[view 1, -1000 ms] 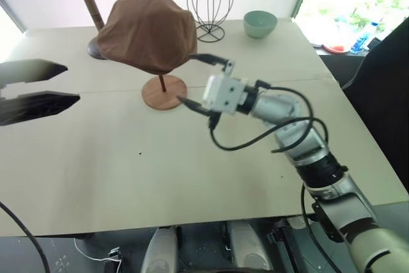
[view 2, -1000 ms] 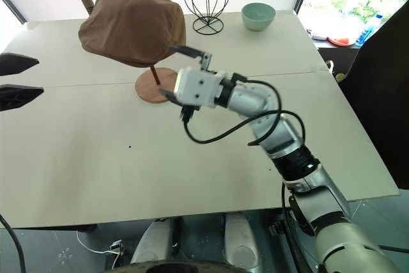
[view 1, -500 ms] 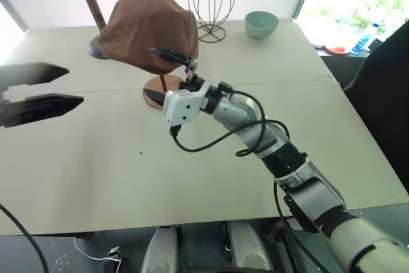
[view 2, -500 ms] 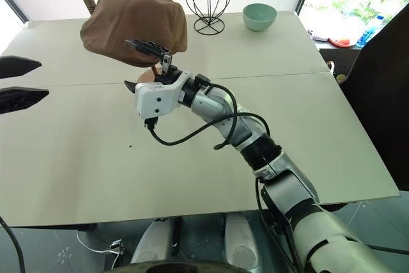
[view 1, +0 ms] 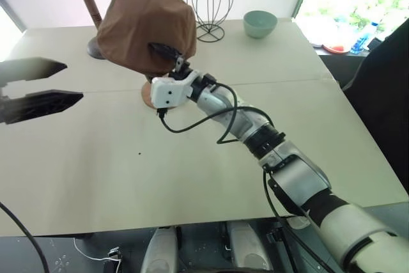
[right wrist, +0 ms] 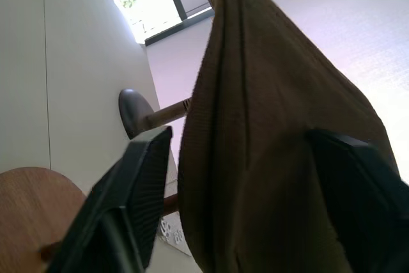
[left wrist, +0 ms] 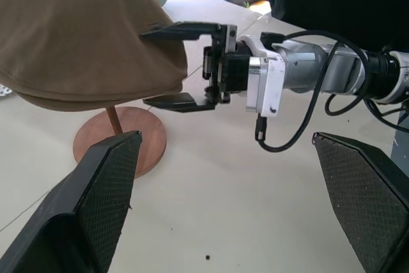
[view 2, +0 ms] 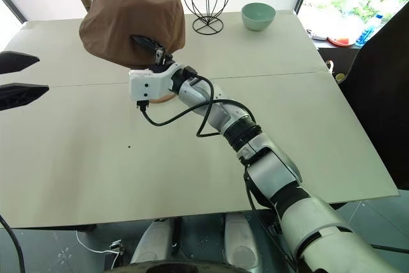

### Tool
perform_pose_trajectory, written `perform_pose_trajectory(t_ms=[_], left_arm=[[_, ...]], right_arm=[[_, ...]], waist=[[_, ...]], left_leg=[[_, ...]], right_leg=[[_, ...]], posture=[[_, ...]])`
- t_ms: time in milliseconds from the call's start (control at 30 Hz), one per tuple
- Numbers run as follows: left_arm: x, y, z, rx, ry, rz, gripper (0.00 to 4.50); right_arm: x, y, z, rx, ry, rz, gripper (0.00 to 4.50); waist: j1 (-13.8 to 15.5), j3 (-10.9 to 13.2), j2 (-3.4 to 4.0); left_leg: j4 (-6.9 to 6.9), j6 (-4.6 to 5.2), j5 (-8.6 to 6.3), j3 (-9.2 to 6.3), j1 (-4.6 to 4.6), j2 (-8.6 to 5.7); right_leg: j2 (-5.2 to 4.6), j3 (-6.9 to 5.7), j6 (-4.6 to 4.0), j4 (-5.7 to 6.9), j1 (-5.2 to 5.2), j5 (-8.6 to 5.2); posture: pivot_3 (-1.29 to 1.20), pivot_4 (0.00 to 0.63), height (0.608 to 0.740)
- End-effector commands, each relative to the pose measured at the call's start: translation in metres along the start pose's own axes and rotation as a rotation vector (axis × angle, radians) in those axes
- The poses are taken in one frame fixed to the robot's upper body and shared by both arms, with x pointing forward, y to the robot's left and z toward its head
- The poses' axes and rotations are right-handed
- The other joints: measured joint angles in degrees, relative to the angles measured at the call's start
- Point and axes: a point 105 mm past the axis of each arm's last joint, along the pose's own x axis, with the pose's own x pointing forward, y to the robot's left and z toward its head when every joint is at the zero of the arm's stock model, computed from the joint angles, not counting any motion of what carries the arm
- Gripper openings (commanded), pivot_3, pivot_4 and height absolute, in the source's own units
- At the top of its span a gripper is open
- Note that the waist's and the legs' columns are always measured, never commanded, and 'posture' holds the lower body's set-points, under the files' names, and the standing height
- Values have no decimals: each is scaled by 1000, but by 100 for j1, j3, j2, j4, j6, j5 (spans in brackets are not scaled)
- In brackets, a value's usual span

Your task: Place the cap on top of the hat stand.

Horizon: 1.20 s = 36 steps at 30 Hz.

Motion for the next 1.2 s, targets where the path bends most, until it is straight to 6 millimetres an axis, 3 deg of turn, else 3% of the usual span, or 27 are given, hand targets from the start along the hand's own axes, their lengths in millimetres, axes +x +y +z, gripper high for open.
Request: perform_pose_trajectory(t_ms=[33,100,467,600,800,1000,1200], left_arm=[[-1,-1,7,36,-12,3,4500],[0,-1,7,36,-12,0,4500],[3,-1,5,47,-15,-11,4500],[3,-1,4,52,-17,-10,4500],[4,0,7,65,-27,-9,4500],[6,3,8,73,-29,-5,4500],[9,5,9,75,-28,-6,4500]], right_arm=[[7,-23,16,-39,-69,-67,1665],[6,-26,17,-49,-75,-78,655],[-10,-62,16,-112,-124,-115,655],[-14,-73,27,-95,-198,-125,655],[-16,-54,17,-45,-143,-18,655],[-14,-34,26,-32,-110,1,655],[-14,-22,5,-2,39,-4,655]], waist=[[-4,0,0],[-10,0,0],[-12,0,1],[-15,0,1],[-65,0,0],[-72,0,1],[-73,0,0]], left_leg=[[0,0,0,0,0,1],[0,0,0,0,1,4],[0,0,0,-1,1,8],[0,0,0,-1,1,10],[-2,0,0,-1,1,13],[-2,0,0,-1,2,13],[-3,0,0,-2,2,13]], right_leg=[[2,0,0,0,0,0],[5,0,-1,0,0,0],[10,2,-2,0,0,1],[12,2,-3,0,0,2],[15,3,-3,0,0,2],[16,3,-3,1,-1,2],[17,4,-4,2,-3,2]], posture=[[0,150,740],[0,150,740],[0,150,740],[0,150,740],[0,150,740],[0,150,740],[0,150,740]])
